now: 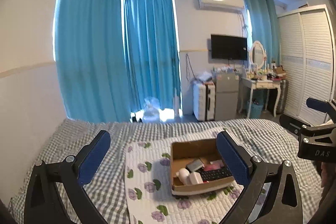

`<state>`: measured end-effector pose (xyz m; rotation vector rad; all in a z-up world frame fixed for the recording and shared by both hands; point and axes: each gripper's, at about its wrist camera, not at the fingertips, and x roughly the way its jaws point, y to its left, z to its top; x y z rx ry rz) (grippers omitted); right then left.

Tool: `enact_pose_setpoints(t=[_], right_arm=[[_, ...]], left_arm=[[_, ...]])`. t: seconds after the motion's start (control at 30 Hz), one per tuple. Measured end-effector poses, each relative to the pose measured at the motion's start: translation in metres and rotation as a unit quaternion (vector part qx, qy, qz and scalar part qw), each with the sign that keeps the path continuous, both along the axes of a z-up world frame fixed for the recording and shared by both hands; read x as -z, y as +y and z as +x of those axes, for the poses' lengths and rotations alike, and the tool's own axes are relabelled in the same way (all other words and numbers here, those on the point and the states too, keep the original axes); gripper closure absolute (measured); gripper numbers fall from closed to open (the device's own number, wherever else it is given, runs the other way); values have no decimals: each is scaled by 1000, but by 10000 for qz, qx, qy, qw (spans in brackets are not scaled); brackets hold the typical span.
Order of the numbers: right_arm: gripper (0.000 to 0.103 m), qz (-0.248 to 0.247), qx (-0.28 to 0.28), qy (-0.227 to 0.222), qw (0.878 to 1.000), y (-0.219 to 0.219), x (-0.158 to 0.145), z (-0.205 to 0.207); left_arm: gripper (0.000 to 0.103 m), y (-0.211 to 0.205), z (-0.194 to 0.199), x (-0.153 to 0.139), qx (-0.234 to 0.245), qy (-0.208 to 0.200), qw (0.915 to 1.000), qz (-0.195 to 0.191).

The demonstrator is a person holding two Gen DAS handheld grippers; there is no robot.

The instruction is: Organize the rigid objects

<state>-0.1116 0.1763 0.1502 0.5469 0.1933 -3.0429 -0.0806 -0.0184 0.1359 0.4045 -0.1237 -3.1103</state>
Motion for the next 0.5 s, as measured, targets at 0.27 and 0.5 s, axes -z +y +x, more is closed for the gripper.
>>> enact_pose_setpoints(t=[0.27,0.5], right_arm=[[0,-384,-261,165,9988,7,66,-10],[0,-455,-100,80,9989,12,169,-40]], left_arm=[[0,10,-16,63,-30,98,9999,99],[0,14,-56,157,-112,-394,9992,-37]])
